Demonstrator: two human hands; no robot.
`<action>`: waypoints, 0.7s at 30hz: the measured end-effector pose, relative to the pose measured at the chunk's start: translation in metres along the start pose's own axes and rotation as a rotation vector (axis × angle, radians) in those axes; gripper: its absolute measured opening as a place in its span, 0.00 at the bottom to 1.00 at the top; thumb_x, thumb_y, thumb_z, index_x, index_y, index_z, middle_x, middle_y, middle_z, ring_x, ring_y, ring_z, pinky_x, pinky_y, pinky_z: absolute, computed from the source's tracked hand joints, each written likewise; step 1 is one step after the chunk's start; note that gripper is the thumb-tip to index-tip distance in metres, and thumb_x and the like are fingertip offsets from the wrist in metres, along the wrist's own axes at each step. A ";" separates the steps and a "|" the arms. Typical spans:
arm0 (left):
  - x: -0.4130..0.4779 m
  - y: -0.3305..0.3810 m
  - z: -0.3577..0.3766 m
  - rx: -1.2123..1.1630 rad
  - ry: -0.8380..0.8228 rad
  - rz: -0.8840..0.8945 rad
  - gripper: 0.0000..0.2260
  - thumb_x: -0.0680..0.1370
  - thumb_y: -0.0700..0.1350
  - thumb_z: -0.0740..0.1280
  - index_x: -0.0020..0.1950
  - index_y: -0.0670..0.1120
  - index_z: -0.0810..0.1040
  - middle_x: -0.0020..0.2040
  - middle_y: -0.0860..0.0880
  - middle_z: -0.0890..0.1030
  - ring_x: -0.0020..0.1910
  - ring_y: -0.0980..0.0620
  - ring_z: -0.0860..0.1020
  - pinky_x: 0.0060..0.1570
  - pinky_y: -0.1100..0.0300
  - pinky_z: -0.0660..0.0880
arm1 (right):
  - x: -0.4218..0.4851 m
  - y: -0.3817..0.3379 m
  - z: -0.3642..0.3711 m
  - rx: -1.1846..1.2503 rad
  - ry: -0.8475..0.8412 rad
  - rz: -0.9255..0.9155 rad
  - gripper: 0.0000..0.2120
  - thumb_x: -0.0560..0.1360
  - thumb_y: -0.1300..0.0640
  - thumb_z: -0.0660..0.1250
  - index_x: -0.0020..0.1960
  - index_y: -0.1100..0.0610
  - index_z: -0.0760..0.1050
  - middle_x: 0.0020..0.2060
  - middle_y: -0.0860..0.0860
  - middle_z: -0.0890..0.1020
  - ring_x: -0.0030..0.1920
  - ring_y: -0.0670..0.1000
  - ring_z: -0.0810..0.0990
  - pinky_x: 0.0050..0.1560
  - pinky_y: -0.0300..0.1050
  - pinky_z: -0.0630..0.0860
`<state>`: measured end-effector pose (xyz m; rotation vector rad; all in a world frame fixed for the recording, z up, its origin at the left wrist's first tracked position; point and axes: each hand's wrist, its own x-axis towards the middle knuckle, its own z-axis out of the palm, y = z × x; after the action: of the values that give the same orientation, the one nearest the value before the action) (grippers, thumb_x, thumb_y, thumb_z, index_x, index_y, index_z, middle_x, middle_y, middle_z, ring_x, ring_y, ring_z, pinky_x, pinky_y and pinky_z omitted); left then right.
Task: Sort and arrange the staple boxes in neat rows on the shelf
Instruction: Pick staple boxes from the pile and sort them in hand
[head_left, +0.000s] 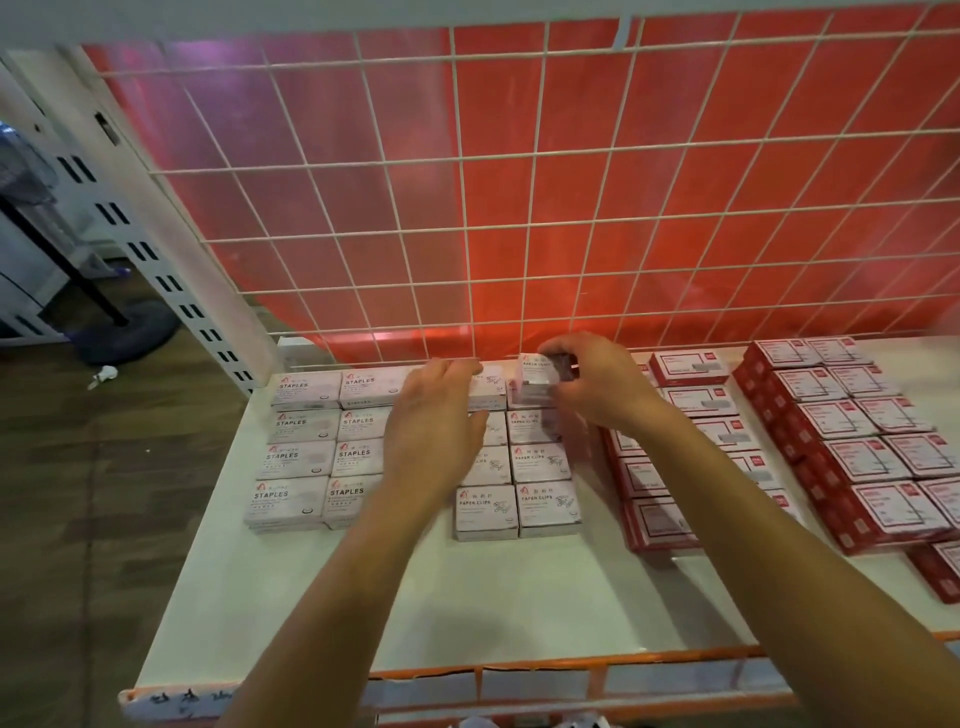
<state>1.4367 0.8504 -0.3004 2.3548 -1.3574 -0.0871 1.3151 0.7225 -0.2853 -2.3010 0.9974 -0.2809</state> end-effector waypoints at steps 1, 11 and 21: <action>0.006 0.000 0.000 0.041 -0.036 0.005 0.25 0.75 0.46 0.70 0.70 0.52 0.68 0.63 0.51 0.73 0.61 0.51 0.71 0.61 0.56 0.69 | 0.003 0.000 0.001 0.010 -0.026 -0.013 0.17 0.72 0.66 0.68 0.59 0.57 0.77 0.52 0.48 0.79 0.49 0.46 0.73 0.44 0.36 0.68; 0.043 -0.009 0.009 0.038 -0.322 0.038 0.26 0.74 0.44 0.69 0.70 0.52 0.66 0.61 0.49 0.73 0.60 0.48 0.72 0.56 0.56 0.69 | 0.015 0.008 0.010 0.122 -0.202 0.014 0.21 0.72 0.65 0.69 0.63 0.55 0.70 0.52 0.48 0.77 0.48 0.48 0.79 0.35 0.33 0.73; 0.067 -0.014 0.012 0.171 -0.417 0.150 0.20 0.72 0.47 0.72 0.63 0.48 0.73 0.57 0.49 0.78 0.54 0.49 0.75 0.50 0.58 0.70 | 0.023 0.005 0.009 -0.012 -0.312 0.005 0.23 0.70 0.68 0.67 0.63 0.56 0.69 0.55 0.52 0.78 0.52 0.52 0.76 0.45 0.41 0.72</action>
<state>1.4794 0.7965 -0.3062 2.4549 -1.7937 -0.4566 1.3321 0.7071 -0.2959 -2.2636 0.8465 0.0853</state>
